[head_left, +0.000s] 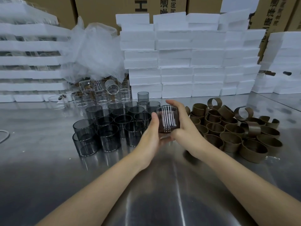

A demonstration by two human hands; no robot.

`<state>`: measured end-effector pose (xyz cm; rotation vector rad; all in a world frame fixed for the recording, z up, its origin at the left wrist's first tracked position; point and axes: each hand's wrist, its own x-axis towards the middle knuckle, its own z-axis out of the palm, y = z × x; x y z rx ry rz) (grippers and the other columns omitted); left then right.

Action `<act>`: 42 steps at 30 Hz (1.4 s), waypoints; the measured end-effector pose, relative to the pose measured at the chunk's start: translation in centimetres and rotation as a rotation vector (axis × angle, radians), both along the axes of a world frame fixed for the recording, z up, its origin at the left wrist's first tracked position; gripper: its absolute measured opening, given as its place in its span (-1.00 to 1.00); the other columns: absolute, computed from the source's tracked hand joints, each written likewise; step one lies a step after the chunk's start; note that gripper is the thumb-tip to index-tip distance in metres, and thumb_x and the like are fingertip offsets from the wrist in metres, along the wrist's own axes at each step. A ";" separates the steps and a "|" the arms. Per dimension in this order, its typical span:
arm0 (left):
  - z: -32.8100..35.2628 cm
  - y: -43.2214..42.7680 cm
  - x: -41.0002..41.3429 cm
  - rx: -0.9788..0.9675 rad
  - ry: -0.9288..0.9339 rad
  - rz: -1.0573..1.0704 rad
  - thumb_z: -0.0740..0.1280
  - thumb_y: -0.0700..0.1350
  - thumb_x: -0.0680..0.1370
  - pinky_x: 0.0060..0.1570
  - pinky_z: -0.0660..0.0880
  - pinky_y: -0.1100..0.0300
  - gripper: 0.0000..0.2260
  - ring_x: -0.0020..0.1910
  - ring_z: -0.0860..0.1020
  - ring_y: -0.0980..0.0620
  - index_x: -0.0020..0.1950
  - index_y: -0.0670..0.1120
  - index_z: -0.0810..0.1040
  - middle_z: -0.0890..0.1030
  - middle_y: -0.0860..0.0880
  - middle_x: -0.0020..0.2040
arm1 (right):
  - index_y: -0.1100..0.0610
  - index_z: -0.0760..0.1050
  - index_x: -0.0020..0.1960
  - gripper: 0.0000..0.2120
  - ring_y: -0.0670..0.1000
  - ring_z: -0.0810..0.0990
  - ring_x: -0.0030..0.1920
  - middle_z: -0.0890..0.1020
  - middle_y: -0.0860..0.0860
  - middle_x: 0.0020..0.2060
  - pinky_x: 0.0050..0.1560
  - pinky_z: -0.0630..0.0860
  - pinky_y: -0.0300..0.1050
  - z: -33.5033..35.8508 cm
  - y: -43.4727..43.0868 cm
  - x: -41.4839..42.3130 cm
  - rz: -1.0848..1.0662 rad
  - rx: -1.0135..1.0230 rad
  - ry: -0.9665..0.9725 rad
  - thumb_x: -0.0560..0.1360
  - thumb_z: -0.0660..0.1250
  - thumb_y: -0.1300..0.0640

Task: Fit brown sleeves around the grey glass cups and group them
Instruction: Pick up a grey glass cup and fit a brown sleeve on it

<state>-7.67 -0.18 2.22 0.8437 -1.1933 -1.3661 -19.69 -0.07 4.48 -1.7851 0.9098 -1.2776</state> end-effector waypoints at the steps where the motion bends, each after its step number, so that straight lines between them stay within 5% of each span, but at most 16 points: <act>1: -0.2 0.0 0.0 -0.025 -0.011 -0.004 0.08 0.29 0.45 0.20 0.53 0.01 -0.41 0.16 0.63 -0.04 0.33 -0.03 0.45 0.65 -0.10 0.17 | -0.05 0.22 0.41 -0.16 -0.04 0.58 0.05 0.51 0.00 0.10 0.07 0.57 -0.03 -0.2 -0.1 0.0 -0.037 -0.021 0.028 0.31 0.13 0.63; 7: -1.5 0.3 0.5 -0.223 -0.245 -0.082 0.05 0.58 0.29 0.27 0.50 0.06 -0.04 0.22 0.60 0.00 0.47 -0.06 0.33 0.58 -0.10 0.29 | 0.12 0.31 0.46 -0.37 -0.44 0.50 -0.08 0.51 -0.28 -0.07 -0.05 0.38 -0.56 -0.1 0.0 0.0 -0.284 -0.247 0.263 0.45 0.29 0.47; 9: -1.7 0.2 0.3 -0.246 -0.252 -0.037 0.09 0.64 0.22 0.31 0.47 0.00 0.06 0.21 0.60 -0.01 0.45 -0.09 0.36 0.57 -0.11 0.29 | 0.13 0.45 0.35 -0.50 -0.34 0.56 -0.10 0.58 -0.21 -0.12 -0.05 0.47 -0.45 -0.1 0.2 0.0 -0.365 -0.301 0.296 0.45 0.30 0.44; 11: -1.7 0.2 0.0 -0.273 -0.251 0.024 0.12 0.63 0.23 0.32 0.46 -0.03 0.05 0.22 0.59 0.04 0.44 -0.12 0.37 0.56 -0.10 0.30 | 0.13 0.55 0.21 -0.63 -0.07 0.62 -0.08 0.64 -0.04 -0.13 -0.03 0.56 -0.09 0.2 0.3 -0.4 -0.447 -0.351 0.430 0.46 0.30 0.41; 14: -1.6 0.6 -0.7 -0.309 -0.136 0.140 0.21 0.48 0.40 0.24 0.52 -0.05 -0.25 0.25 0.56 0.00 0.34 -0.07 0.37 0.55 -0.10 0.28 | 0.23 0.63 0.04 -0.74 0.16 0.56 -0.04 0.59 0.09 -0.07 -0.04 0.52 0.07 0.9 -0.1 -1.1 -0.587 -0.427 0.565 0.47 0.25 0.42; 16: -1.3 0.6 -1.0 -0.320 -0.132 0.239 0.22 0.29 0.53 0.20 0.54 -0.06 -0.49 0.23 0.55 0.00 0.27 -0.06 0.32 0.55 -0.05 0.22 | 0.22 0.61 0.18 -0.66 0.07 0.57 0.08 0.59 0.07 0.05 0.14 0.50 -0.07 1.2 0.3 -0.7 -0.507 -0.402 0.338 0.52 0.17 0.39; 20: -1.3 0.7 -0.7 -0.354 -0.263 0.293 0.24 -0.02 0.60 -0.05 0.51 0.35 -0.76 -0.01 0.55 0.25 0.18 -0.09 0.30 0.54 0.00 0.05 | 0.01 0.37 0.44 -0.51 -0.26 0.40 0.32 0.48 -0.15 0.29 0.31 0.27 -0.43 0.4 1.7 1.8 -0.236 -0.157 0.030 0.56 0.02 -0.07; 22: -1.4 1.1 -0.7 -0.401 -0.383 0.248 0.22 -0.13 0.64 -0.08 0.44 0.42 -0.90 -0.06 0.51 0.32 0.10 -0.02 0.30 0.52 0.01 0.01 | -0.04 0.37 0.41 -0.51 -0.17 0.44 0.30 0.52 -0.11 0.27 0.31 0.35 -0.27 -0.5 1.7 2.0 -0.292 -0.183 0.052 0.56 -0.03 -0.13; 24: -1.6 1.6 -1.0 -0.439 -0.434 0.179 0.19 -0.08 0.63 -0.11 0.43 0.45 -0.90 -0.08 0.50 0.35 0.04 0.04 0.26 0.49 0.01 0.00 | -0.07 0.48 0.26 -0.57 -0.10 0.58 0.11 0.64 -0.09 0.04 0.10 0.52 -0.11 -0.5 1.3 1.5 -0.350 -0.145 -0.019 0.58 -0.05 -0.15; 27: -1.8 1.7 -0.9 -0.474 -0.377 0.082 0.15 0.17 0.57 -0.07 0.52 0.28 -0.71 0.01 0.56 0.11 0.19 0.05 0.28 0.52 -0.02 0.10 | 0.02 0.63 -0.02 -0.46 -0.03 0.69 -0.17 0.71 0.01 -0.21 -0.23 0.58 -0.17 0.7 0.4 0.5 -0.247 0.139 -0.210 0.66 -0.09 -0.15; 30: -2.0 1.4 -0.5 -0.429 -0.286 -0.057 0.11 0.30 0.54 -0.10 0.54 0.25 -0.50 0.01 0.60 0.17 0.37 0.03 0.29 0.56 0.05 0.16 | 0.19 0.63 0.02 -0.32 0.13 0.70 -0.06 0.71 0.18 -0.10 -0.16 0.61 -0.11 1.7 0.1 -0.7 0.067 0.360 -0.335 0.64 -0.16 -0.20; 32: -1.8 1.4 -0.7 -0.341 -0.228 -0.051 0.10 0.37 0.44 -0.23 0.51 0.28 -0.44 -0.26 0.59 0.15 0.24 0.02 0.43 0.65 0.05 -0.09 | 0.20 0.60 0.09 -0.33 0.18 0.67 0.05 0.68 0.23 0.01 -0.10 0.60 -0.03 1.5 0.0 -0.9 0.212 0.434 -0.341 0.64 -0.15 -0.21; 34: -1.1 1.1 -1.1 -0.215 -0.017 -0.046 0.10 0.41 0.42 -0.33 0.47 0.21 -0.39 -0.48 0.43 0.08 0.08 -0.07 0.53 0.62 -0.04 -0.28 | 0.15 0.59 0.13 -0.38 0.21 0.66 -0.04 0.68 0.19 0.00 -0.15 0.51 0.04 1.0 -0.2 -0.7 0.197 0.424 -0.288 0.64 -0.12 -0.22; 37: -0.3 0.6 -0.8 -0.185 0.280 -0.111 0.09 0.38 0.48 -0.28 0.48 0.19 -0.35 -0.46 0.36 0.05 0.13 -0.15 0.58 0.55 -0.23 -0.16 | 0.06 0.50 0.26 -0.50 0.14 0.57 -0.20 0.65 0.11 -0.01 -0.34 0.42 -0.02 1.1 -0.6 0.0 0.161 0.272 -0.219 0.62 -0.05 -0.19; 39: 0.2 0.5 -0.4 -0.186 0.339 -0.092 0.06 0.35 0.50 -0.21 0.52 0.18 -0.37 -0.38 0.46 0.03 0.14 -0.14 0.60 0.58 -0.26 -0.09 | -0.05 0.43 0.33 -0.67 0.04 0.63 -0.09 0.62 0.07 0.13 -0.18 0.55 -0.08 1.5 -0.8 -0.2 0.206 0.212 -0.176 0.61 0.14 -0.10; 42: 0.7 0.5 -0.1 -0.118 0.328 0.003 0.04 0.31 0.47 -0.01 0.57 0.05 -0.41 -0.09 0.63 -0.06 0.14 -0.08 0.61 0.68 -0.18 0.03 | -0.13 0.29 0.44 -0.41 0.02 0.61 0.19 0.59 0.02 0.23 0.09 0.57 -0.13 1.2 -0.6 -1.2 0.250 0.033 -0.077 0.47 0.40 0.02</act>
